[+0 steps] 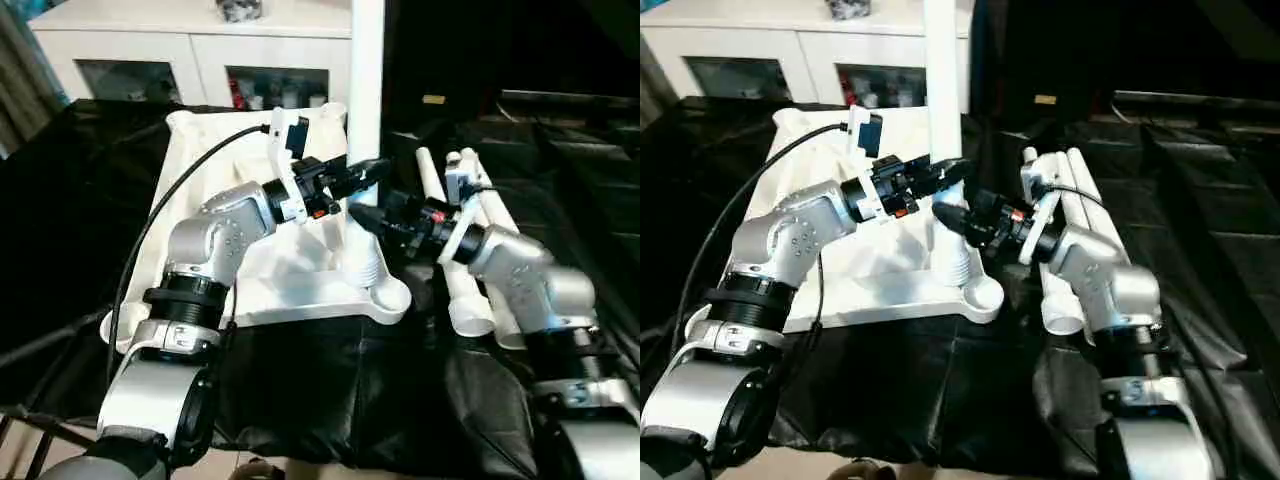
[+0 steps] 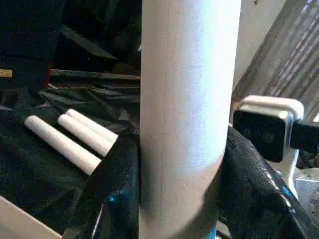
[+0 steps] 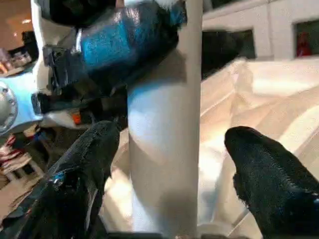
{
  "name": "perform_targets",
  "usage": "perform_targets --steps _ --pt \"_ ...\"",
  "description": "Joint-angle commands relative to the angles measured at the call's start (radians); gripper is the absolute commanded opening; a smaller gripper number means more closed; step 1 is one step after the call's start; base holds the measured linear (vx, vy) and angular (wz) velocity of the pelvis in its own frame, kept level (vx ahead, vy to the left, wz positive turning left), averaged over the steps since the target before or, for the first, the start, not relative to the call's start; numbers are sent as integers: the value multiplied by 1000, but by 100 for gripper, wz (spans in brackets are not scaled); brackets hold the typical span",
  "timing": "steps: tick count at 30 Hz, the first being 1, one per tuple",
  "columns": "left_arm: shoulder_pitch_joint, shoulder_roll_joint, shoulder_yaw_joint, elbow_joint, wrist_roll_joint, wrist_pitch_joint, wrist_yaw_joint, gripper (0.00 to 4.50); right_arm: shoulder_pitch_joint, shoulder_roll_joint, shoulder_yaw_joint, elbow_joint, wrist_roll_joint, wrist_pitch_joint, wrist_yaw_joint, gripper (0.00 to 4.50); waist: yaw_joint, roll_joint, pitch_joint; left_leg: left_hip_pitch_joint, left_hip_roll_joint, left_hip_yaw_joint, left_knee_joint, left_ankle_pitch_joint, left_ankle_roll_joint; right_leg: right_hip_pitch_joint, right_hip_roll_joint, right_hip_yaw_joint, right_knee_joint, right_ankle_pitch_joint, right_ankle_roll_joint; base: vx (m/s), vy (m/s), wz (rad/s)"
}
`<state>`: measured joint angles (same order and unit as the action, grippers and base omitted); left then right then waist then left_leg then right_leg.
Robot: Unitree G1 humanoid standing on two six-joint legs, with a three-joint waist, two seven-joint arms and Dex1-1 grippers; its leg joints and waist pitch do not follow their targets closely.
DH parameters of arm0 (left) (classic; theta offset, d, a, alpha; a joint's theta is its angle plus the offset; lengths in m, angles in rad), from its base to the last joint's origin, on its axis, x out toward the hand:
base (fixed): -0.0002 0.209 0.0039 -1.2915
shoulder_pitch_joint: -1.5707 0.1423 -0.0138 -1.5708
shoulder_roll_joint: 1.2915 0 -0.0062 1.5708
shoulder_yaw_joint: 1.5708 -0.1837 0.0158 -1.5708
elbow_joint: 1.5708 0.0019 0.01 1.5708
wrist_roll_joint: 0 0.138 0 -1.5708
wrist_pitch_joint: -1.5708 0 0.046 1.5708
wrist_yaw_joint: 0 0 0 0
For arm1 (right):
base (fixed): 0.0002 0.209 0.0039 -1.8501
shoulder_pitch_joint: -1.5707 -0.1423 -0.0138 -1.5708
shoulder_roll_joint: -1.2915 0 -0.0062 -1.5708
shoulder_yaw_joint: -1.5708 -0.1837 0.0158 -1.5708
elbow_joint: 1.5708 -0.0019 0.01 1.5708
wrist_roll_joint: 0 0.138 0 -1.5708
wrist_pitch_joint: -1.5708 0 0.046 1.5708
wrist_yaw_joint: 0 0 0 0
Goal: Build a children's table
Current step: Insert table leg to table base
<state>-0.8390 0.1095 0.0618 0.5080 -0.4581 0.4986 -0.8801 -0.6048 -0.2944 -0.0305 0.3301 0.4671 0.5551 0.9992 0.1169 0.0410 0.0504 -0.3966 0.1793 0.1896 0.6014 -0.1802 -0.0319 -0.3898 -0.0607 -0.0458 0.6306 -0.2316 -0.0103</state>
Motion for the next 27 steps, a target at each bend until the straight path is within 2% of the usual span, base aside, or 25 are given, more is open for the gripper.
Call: perform_targets --steps 1,5,10,11,13,15,16,22,27 --pt "-18 1 -3 -18 -15 9 -1 187 11 -27 63 -51 -38 17 49 386 5 -14 -77 22 53 -23 -47 -6 113 54 -84 38 -51 149 -272 0 0 0" --pt "-16 2 -12 -30 -13 13 -13 187 18 -31 94 -65 -43 33 33 386 5 -17 -82 18 51 -24 -43 19 119 53 -85 38 -45 194 -275 0 0 0" --pt "-6 8 -33 -59 -12 28 -48 187 13 -24 104 -75 -38 62 16 386 6 -16 -80 16 51 -24 -42 15 121 52 -84 38 -43 188 -280 0 0 0" --pt "-3 10 -39 -69 -15 34 -59 187 11 -24 107 -74 -42 66 16 369 6 -17 -80 17 51 -23 -41 15 122 51 -84 38 -44 186 -280 0 0 0" --pt "3 15 -53 -92 -26 52 -85 187 2 -26 117 -58 -53 68 22 369 6 -15 -80 17 52 -23 -41 13 120 50 -85 38 -44 180 -282 0 0 0" --pt "3 17 -57 -99 -33 62 -97 187 -2 -29 122 -51 -58 69 23 341 6 -15 -79 18 52 -23 -41 2 112 48 -83 38 -45 166 -284 0 0 0" --pt "4 19 -62 -104 -34 66 -107 187 -3 -32 126 -50 -57 75 28 341 5 -15 -78 17 52 -23 -42 -2 110 49 -83 39 -45 162 -284 0 0 0" --pt "11 33 -81 -123 -34 87 -140 187 -8 -41 132 -47 -52 90 36 299 3 -15 -74 18 51 -23 -45 -45 82 49 -84 41 -53 84 -269 0 0 0" --pt "13 39 -87 -130 -34 95 -153 187 -5 -48 140 -50 -55 96 45 255 2 -13 -74 19 50 -24 -46 -59 71 48 -83 41 -54 67 -263 0 0 0"
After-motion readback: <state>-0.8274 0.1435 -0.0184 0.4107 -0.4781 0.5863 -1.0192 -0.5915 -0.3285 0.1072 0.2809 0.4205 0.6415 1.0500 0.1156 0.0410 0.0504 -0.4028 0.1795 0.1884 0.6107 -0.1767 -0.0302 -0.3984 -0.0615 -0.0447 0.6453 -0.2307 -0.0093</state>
